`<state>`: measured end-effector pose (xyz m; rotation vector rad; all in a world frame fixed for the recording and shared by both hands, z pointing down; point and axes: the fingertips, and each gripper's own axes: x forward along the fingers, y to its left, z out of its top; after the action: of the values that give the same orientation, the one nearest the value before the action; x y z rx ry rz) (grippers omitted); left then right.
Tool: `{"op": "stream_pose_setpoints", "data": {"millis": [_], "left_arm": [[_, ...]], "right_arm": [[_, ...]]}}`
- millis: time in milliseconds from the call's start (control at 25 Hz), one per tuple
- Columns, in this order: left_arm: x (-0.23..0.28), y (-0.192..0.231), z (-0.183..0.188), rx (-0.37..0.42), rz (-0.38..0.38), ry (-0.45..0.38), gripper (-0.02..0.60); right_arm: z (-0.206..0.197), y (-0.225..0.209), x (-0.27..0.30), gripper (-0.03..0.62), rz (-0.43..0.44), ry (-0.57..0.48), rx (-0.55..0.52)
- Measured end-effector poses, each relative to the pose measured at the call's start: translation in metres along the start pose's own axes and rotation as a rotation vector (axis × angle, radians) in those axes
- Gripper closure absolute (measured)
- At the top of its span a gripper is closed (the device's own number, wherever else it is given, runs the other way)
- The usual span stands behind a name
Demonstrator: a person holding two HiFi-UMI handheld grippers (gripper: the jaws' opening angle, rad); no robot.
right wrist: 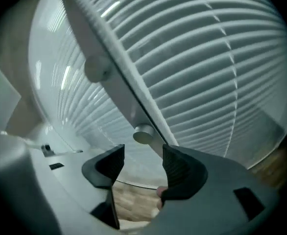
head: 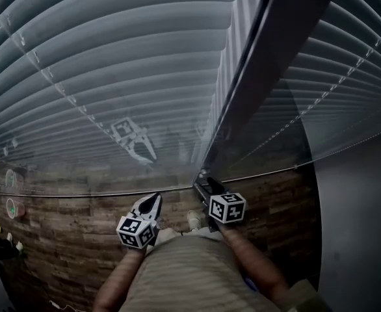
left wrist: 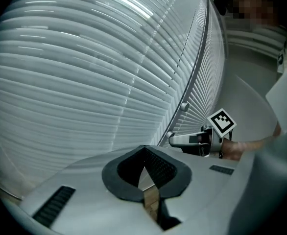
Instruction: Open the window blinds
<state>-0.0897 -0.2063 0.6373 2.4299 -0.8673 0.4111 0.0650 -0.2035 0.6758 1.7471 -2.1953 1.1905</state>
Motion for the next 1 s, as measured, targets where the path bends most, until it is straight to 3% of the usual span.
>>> {"op": "stream_pose_setpoints", "data": {"millis": [40,120,280,440,520,600,840,920,1000], "left_arm": [[-0.001,0.0,-0.003,-0.003,0.001,0.002,0.569],[-0.004,-0.003,-0.005,-0.013,0.007,0.0,0.569],[-0.01,-0.007,-0.005,-0.025,0.023,-0.009,0.569],[-0.008,-0.006,-0.02,-0.033,0.029,-0.008,0.569],[-0.009,-0.009,-0.021,-0.042,0.035,-0.011,0.569],[-0.011,-0.01,-0.023,-0.045,0.044,-0.014,0.569],[-0.015,-0.016,-0.025,-0.046,0.059,-0.016,0.569],[-0.013,-0.019,-0.027,-0.038,0.058,-0.008,0.569],[-0.012,-0.022,-0.029,-0.028,0.049,0.001,0.569]], "right_arm": [[0.001,-0.002,-0.002,0.365,0.035,-0.023,0.099],[0.007,-0.005,-0.007,0.365,0.072,-0.069,0.188],[0.017,0.004,-0.008,0.382,0.15,-0.109,0.239],[0.013,-0.001,0.002,0.465,0.111,-0.087,0.238],[0.013,-0.002,0.001,0.47,0.054,-0.072,0.171],[0.012,-0.003,0.001,0.473,-0.031,-0.044,0.031],[0.012,-0.003,-0.001,0.479,-0.264,0.069,-0.542],[0.011,-0.004,-0.001,0.485,-0.265,0.041,-0.545],[0.009,-0.006,0.0,0.487,-0.207,0.003,-0.424]]}}
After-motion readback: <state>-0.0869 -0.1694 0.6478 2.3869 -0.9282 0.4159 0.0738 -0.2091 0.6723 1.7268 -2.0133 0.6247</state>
